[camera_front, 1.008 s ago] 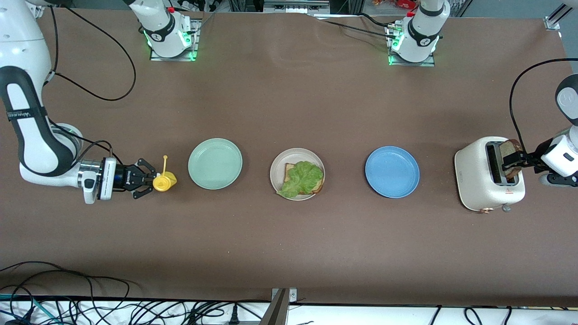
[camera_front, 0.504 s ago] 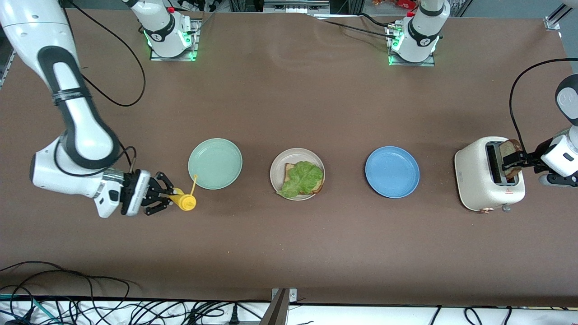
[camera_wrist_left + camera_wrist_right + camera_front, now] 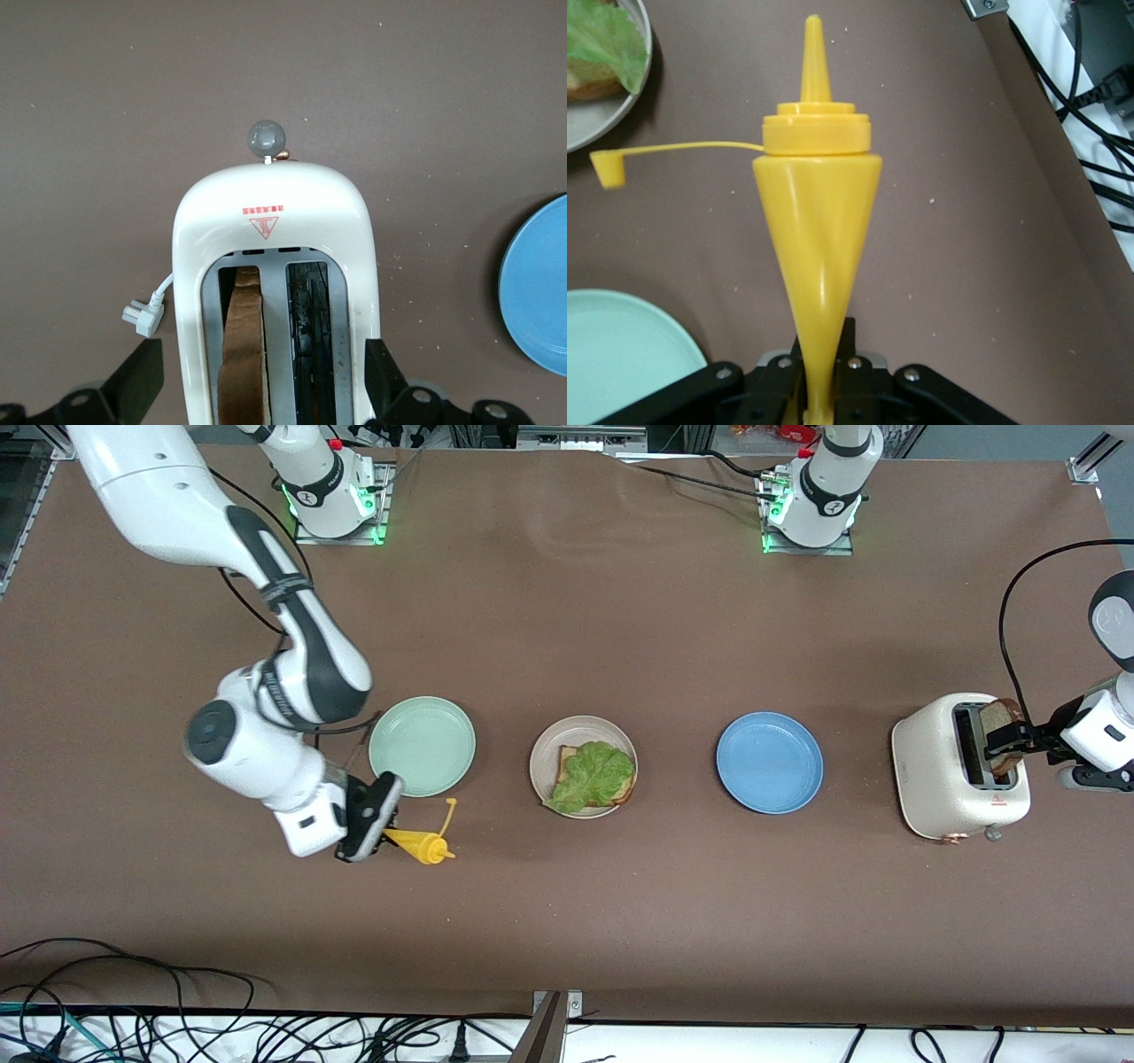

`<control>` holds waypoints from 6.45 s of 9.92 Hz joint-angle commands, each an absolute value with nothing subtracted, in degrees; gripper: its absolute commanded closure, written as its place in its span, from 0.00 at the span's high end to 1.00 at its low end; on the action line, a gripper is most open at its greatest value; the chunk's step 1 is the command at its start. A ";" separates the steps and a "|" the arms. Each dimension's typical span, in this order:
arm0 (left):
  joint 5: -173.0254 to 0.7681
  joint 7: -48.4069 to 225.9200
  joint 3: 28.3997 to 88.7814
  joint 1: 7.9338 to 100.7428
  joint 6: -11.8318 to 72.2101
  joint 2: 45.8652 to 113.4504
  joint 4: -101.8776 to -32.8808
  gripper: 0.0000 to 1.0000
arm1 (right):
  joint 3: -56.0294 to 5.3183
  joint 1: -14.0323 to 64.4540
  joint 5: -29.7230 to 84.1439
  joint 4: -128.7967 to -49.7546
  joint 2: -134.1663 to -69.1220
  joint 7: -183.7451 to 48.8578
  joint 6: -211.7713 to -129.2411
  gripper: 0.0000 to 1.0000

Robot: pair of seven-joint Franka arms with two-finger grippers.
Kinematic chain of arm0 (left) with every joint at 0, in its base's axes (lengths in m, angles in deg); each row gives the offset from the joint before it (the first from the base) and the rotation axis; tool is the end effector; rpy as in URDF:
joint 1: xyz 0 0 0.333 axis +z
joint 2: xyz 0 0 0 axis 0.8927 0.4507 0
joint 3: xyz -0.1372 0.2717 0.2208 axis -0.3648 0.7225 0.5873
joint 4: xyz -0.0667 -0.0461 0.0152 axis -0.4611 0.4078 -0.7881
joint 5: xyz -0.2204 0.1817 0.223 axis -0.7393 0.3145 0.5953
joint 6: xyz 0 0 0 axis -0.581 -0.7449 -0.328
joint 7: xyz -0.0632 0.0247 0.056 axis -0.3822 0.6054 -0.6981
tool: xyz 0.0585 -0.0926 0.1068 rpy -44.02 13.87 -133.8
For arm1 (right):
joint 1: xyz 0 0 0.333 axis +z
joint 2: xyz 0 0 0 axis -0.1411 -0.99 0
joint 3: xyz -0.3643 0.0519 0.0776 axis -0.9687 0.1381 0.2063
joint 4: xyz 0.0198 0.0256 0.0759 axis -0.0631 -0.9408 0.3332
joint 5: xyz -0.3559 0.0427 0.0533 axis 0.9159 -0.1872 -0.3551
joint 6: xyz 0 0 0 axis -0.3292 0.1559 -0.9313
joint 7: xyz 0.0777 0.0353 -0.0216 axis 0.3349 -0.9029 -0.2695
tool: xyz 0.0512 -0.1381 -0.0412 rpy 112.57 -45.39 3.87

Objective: Make sandwich on beige plate with both arms

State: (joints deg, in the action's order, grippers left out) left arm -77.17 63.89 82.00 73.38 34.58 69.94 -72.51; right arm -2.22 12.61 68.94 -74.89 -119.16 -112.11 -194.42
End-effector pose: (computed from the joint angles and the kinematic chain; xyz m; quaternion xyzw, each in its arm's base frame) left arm 0.5969 0.1595 0.4123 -0.9995 0.0285 -0.0030 0.0136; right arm 0.7295 0.2380 0.3157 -0.8128 -0.5628 -0.1478 0.0290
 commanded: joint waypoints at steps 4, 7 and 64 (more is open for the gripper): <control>-75.55 63.94 81.66 73.58 34.93 68.27 -73.93 1.00 | -7.22 27.31 100.23 -70.85 -121.95 -88.72 -191.05 0.00; -75.55 63.94 81.66 73.67 35.02 68.27 -73.93 1.00 | -21.70 43.92 102.82 -70.85 -122.82 -87.28 -188.49 0.00; -162.83 58.24 81.31 41.07 26.75 103.34 -48.96 0.00 | -31.16 -10.71 32.29 -62.33 -116.70 -153.18 -133.02 0.55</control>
State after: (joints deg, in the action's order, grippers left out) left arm -159.68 61.48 80.58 42.37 25.23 103.63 -47.29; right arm -31.03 -12.30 28.03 -63.34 -118.96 -160.68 -132.91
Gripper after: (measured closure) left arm 0.916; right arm 0.445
